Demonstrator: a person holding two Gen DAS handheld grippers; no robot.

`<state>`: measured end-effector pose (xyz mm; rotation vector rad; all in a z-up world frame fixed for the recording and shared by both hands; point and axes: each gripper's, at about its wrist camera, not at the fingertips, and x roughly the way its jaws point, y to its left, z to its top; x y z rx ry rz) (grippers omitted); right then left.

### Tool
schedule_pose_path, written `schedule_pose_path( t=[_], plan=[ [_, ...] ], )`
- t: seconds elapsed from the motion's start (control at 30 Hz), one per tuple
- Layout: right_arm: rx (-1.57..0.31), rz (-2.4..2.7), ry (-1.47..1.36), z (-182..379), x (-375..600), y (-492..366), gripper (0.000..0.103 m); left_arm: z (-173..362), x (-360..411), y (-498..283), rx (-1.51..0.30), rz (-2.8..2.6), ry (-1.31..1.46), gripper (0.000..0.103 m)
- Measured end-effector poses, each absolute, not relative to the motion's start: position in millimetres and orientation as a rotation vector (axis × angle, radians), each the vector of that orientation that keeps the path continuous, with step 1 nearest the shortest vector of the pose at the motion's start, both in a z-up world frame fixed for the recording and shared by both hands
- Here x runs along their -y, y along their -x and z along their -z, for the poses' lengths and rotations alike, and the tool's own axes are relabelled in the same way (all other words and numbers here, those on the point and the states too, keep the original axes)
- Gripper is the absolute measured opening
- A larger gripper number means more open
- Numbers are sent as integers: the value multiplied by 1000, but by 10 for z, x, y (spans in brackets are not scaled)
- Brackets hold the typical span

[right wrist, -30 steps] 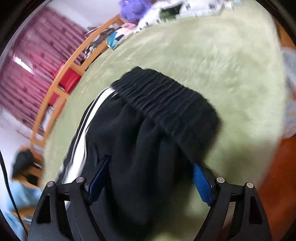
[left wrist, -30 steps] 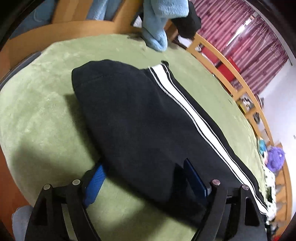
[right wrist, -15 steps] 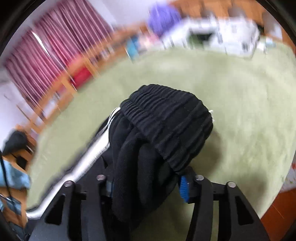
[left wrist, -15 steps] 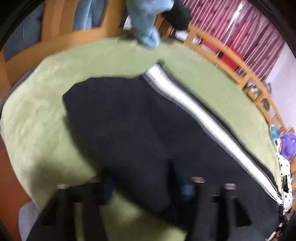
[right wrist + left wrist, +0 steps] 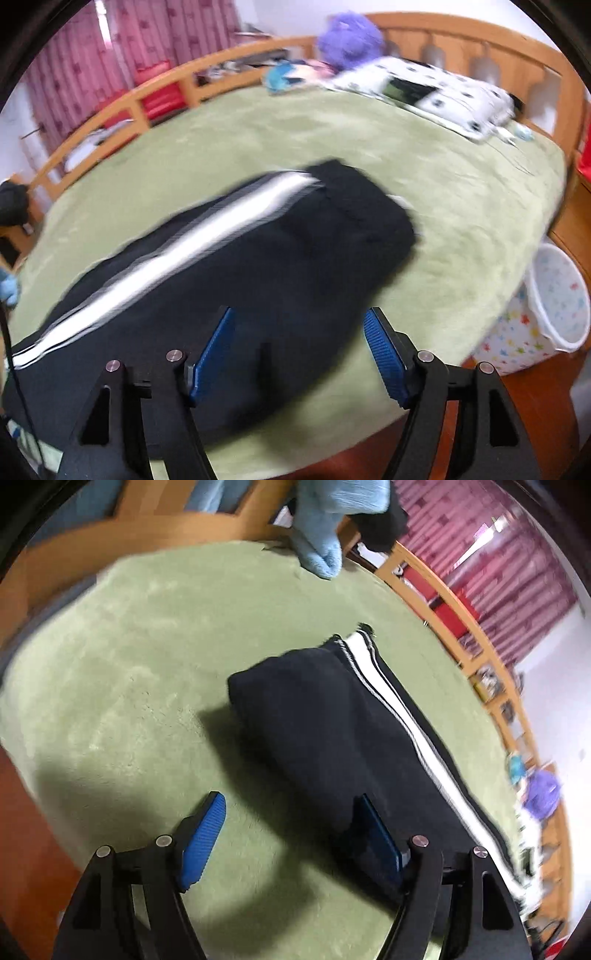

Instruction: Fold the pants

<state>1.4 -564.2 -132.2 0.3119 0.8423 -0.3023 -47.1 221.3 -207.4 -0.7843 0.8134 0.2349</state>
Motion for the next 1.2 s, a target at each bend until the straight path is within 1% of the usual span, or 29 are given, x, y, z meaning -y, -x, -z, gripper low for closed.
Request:
schedule_pose_path(
  t=[0.13, 0.23, 0.27, 0.33, 0.37, 0.4, 0.47, 0.57, 0.7, 0.8, 0.9, 1.03, 1.1, 1.2],
  plan=[
    [-861, 160, -286, 1396, 4929, -103, 72, 2142, -2299, 324, -751, -207, 832, 77],
    [-905, 115, -300, 1537, 4475, -150, 72, 2174, -2370, 178, -730, -202, 870, 76],
    [-919, 91, -323, 1583, 4354, -170, 72, 2181, -2397, 149, -726, -203, 890, 73],
    [-943, 64, -368, 1673, 4114, -171, 72, 2196, -2474, 133, -719, -206, 943, 45],
    [-942, 60, -367, 1681, 4004, -163, 72, 2237, -2547, 118, -719, -175, 1013, 28],
    [-939, 61, -356, 1680, 3927, -151, 72, 2262, -2591, 124, -707, -130, 1071, 20],
    [-932, 55, -331, 1661, 3807, -143, 72, 2241, -2643, 188, -674, -115, 1131, 19],
    [-925, 23, -354, 1609, 3706, -111, 72, 2123, -2598, 266, -667, -118, 1094, 19],
    [-914, 13, -355, 1547, 3647, -5, 72, 1948, -2513, 218, -712, -173, 972, 19],
    [-909, 1, -348, 1518, 3651, 13, 72, 1561, -2299, 146, -691, -192, 832, 19],
    [-901, -8, -330, 1464, 3702, 16, 72, 1013, -1849, 51, -637, -146, 655, 19],
    [-871, -13, -297, 1353, 3781, 83, 72, 368, -913, -71, -598, 13, 432, 19],
    [-865, 8, -276, 1306, 3878, 120, 72, 188, -348, -83, -598, 107, 354, 19],
    [-834, 56, -237, 1230, 4068, 236, 72, 164, 402, -115, -623, 249, 335, 19]
  ],
)
